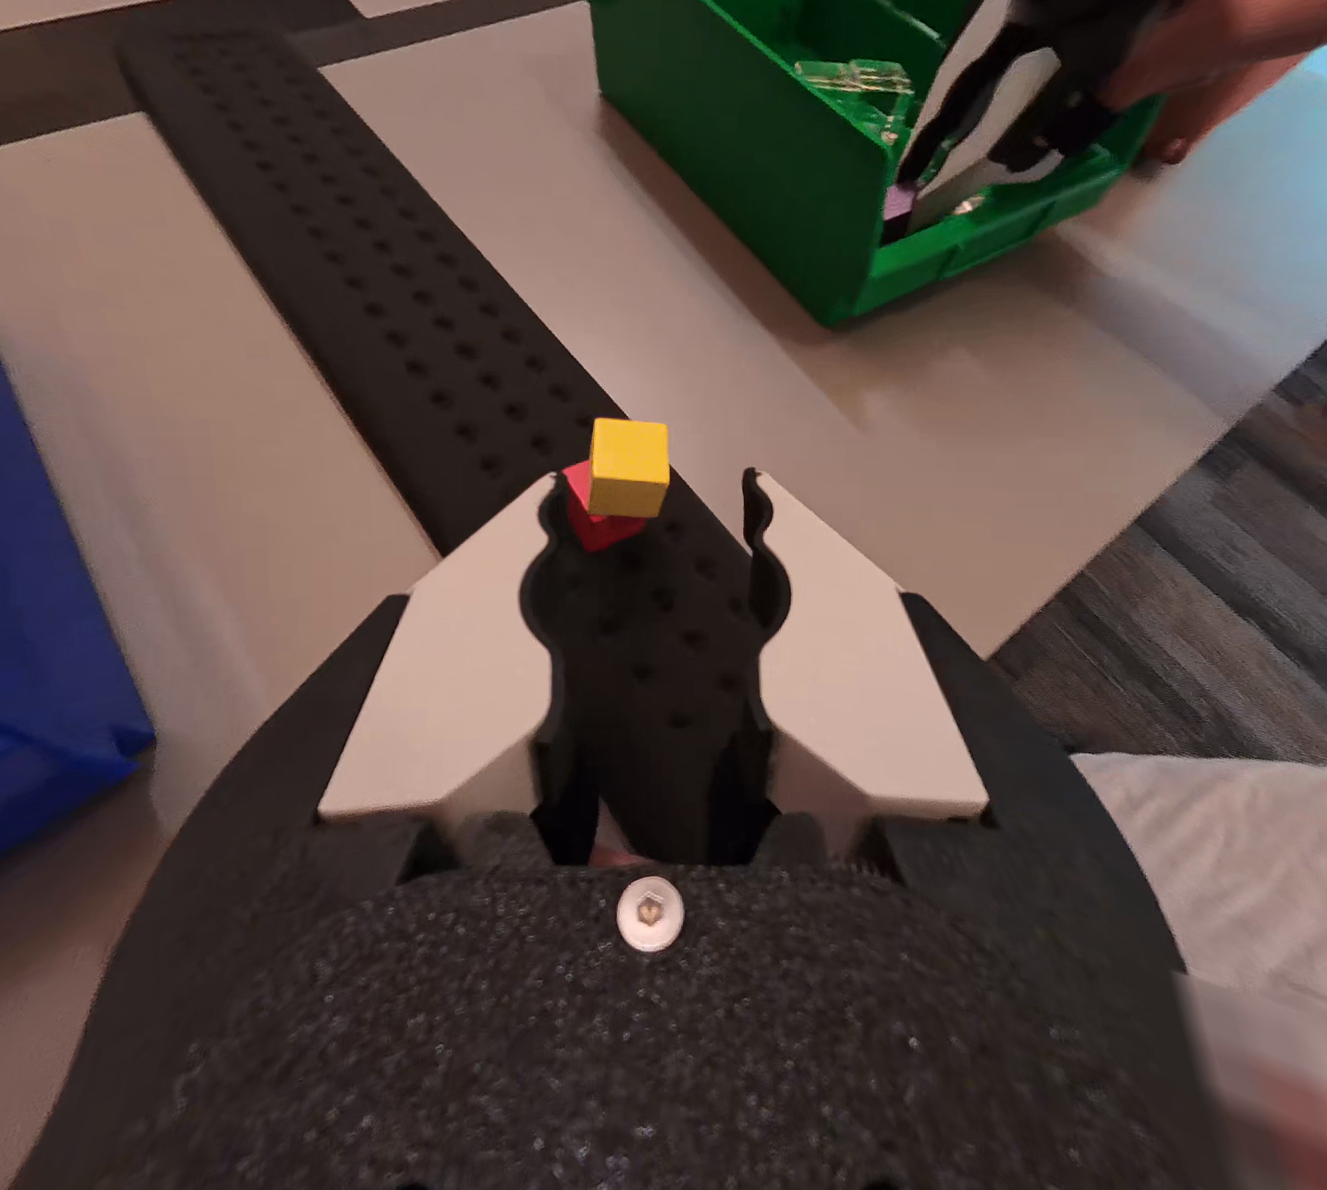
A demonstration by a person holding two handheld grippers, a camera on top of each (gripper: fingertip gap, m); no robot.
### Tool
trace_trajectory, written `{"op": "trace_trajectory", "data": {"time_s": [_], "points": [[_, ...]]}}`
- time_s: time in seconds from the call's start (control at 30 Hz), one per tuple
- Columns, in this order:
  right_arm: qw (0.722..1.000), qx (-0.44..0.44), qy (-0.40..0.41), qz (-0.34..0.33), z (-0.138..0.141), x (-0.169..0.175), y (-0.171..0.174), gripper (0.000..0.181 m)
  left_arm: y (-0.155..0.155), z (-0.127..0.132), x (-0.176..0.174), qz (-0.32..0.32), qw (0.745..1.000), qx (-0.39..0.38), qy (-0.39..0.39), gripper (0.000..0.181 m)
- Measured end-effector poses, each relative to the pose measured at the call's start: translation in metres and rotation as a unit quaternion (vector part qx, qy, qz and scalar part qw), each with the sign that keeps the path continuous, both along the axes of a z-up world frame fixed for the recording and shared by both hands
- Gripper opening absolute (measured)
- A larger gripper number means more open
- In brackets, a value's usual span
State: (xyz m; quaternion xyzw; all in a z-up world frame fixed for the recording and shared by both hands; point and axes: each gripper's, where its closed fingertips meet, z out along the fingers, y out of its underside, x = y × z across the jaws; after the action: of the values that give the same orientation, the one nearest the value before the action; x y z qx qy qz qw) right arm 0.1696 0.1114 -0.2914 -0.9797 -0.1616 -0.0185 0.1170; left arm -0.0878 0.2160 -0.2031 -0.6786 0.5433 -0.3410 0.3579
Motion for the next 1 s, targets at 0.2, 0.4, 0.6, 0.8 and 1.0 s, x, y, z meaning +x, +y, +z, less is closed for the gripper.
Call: {"op": "trace_trajectory", "data": {"time_s": [0.2, 0.4, 0.6, 0.8, 1.0], "points": [[1.0, -0.01, -0.011, -0.01, -0.003, 0.005, -0.002, 0.028, 0.005, -0.019, 0.021, 0.002, 0.997, 0.066, 0.045, 0.056], [0.992, 0.076, -0.08, -0.055, 0.042, 0.013, -0.002, 0.05, 0.01, -0.036, 0.027, 0.005, 0.993, 0.084, 0.082, 0.047], [0.899, 0.434, 0.052, -0.035, 0.131, -0.105, 0.044, 0.061, 0.023, -0.02, 0.026, 0.029, 0.998, 0.033, 0.044, 0.029], [0.811, 0.583, 0.05, 0.006, 0.15, -0.214, 0.07, 0.058, 0.001, 0.078, 0.032, -0.028, 0.869, -0.44, -0.224, 0.028], [0.783, 0.618, 0.074, 0.013, 0.173, -0.244, 0.093, 0.052, -0.013, 0.1, 0.018, -0.104, 0.779, -0.569, -0.242, 0.028]]}}
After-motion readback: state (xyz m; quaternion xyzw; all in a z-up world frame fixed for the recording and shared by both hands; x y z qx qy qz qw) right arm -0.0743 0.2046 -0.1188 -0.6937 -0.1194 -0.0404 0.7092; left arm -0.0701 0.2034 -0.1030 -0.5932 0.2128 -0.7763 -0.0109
